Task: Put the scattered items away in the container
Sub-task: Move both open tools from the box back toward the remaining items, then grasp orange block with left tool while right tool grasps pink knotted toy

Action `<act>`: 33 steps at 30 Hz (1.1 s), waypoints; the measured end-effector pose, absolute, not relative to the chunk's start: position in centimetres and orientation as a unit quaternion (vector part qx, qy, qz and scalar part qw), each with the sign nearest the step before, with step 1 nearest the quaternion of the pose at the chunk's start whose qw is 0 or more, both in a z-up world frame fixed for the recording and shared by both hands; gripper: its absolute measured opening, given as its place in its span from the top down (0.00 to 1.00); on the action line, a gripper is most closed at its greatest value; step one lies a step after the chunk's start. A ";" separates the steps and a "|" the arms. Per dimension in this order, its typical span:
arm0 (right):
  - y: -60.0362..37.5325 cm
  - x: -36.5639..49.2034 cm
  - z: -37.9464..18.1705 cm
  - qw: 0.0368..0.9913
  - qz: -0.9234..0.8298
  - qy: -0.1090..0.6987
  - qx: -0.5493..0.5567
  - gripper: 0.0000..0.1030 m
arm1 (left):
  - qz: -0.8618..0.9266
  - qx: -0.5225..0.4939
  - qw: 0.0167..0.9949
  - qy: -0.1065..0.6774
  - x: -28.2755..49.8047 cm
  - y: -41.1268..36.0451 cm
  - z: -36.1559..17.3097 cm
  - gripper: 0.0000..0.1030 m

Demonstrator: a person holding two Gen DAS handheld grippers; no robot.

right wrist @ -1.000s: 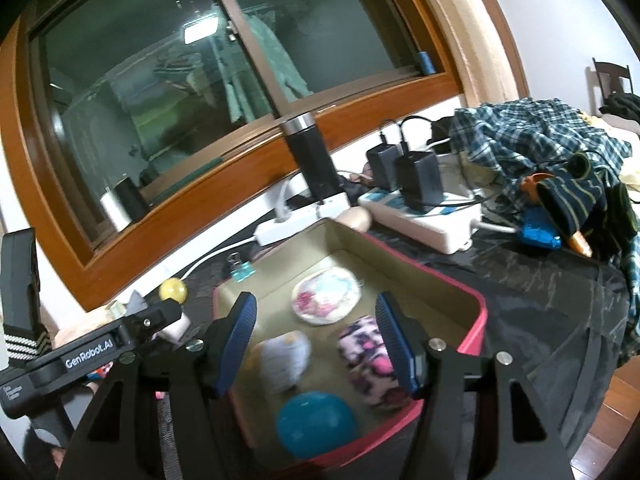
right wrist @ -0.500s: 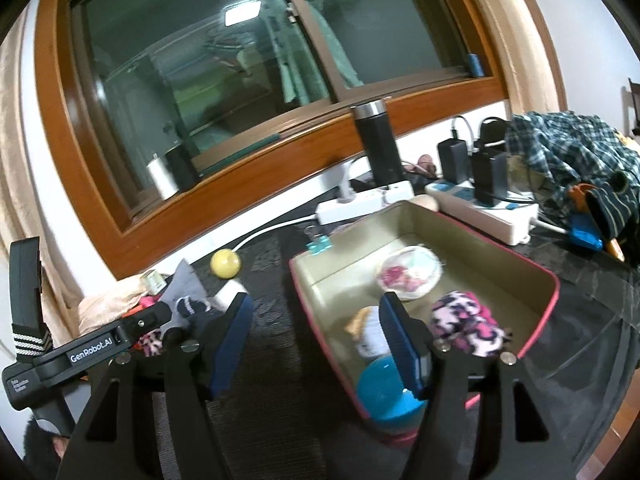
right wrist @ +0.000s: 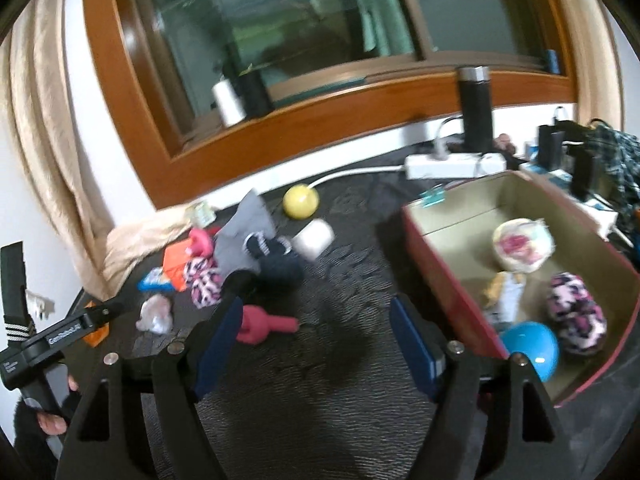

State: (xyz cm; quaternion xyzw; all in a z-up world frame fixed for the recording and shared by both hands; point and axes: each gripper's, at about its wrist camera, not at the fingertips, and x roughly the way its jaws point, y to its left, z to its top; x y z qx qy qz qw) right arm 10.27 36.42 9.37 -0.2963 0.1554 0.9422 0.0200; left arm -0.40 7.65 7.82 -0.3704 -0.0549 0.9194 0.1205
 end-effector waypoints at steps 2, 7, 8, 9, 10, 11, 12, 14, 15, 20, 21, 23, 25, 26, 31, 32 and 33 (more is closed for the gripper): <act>35.3 9.1 8.9 0.010 0.939 0.145 -0.310 0.23 | 0.920 -0.373 0.100 -0.061 -0.4 5.3 7.4 0.22; 31.8 6.0 7.4 -0.015 0.933 0.084 -0.349 0.22 | 0.921 -0.378 0.051 -0.082 -0.3 -0.5 6.5 0.22; 31.1 5.5 7.1 -0.018 0.932 0.070 -0.356 0.22 | 0.920 -0.379 0.041 -0.088 -0.3 -1.5 6.3 0.22; 30.3 4.8 6.7 -0.025 0.930 0.056 -0.362 0.22 | 0.920 -0.379 0.033 -0.095 -0.3 -2.5 6.1 0.22; 29.7 4.3 6.4 -0.029 0.928 0.046 -0.367 0.22 | 0.919 -0.380 0.026 -0.102 -0.3 -3.4 5.9 0.22; 29.3 3.9 6.2 -0.033 0.927 0.039 -0.372 0.22 | 0.918 -0.380 0.020 -0.108 -0.3 -4.1 5.7 0.22; 29.0 3.6 6.0 -0.038 0.925 0.036 -0.376 0.22 | 0.918 -0.381 0.015 -0.114 -0.3 -4.7 5.6 0.22; 28.5 2.9 5.6 -0.049 0.922 0.030 -0.383 0.22 | 0.916 -0.381 0.008 -0.123 -0.3 -5.7 5.2 0.22; 28.4 2.6 5.4 -0.055 0.920 0.030 -0.386 0.22 | 0.915 -0.382 0.006 -0.127 -0.3 -6.1 5.0 0.22; 27.6 1.7 4.5 -0.066 0.917 0.017 -0.393 0.22 | 0.911 -0.391 0.002 -0.131 -1.0 -6.6 3.9 0.22; 27.6 1.6 4.2 -0.064 0.916 0.015 -0.395 0.22 | 0.910 -0.393 0.000 -0.130 -1.1 -6.6 3.7 0.22; 27.5 1.3 3.7 -0.055 0.915 0.006 -0.400 0.22 | 0.909 -0.395 -0.002 -0.132 -1.2 -6.9 3.5 0.22; 27.4 1.1 3.1 -0.044 0.913 -0.006 -0.405 0.22 | 0.909 -0.395 -0.007 -0.136 -1.2 -7.2 3.4 0.22; 27.4 1.1 2.8 -0.044 0.912 -0.006 -0.409 0.22 | 0.908 -0.395 -0.010 -0.137 -1.4 -7.3 3.3 0.22; 28.2 1.2 3.0 -0.047 0.913 0.005 -0.406 0.22 | 0.904 -0.403 -0.028 -0.140 -2.3 -7.7 2.8 0.22; 28.4 1.2 3.0 -0.047 0.912 0.008 -0.406 0.22 | 0.904 -0.405 -0.034 -0.134 -2.6 -7.7 2.7 0.22; 28.6 1.3 3.1 -0.047 0.912 0.011 -0.406 0.22 | 0.903 -0.408 -0.041 -0.128 -2.9 -7.6 2.6 0.22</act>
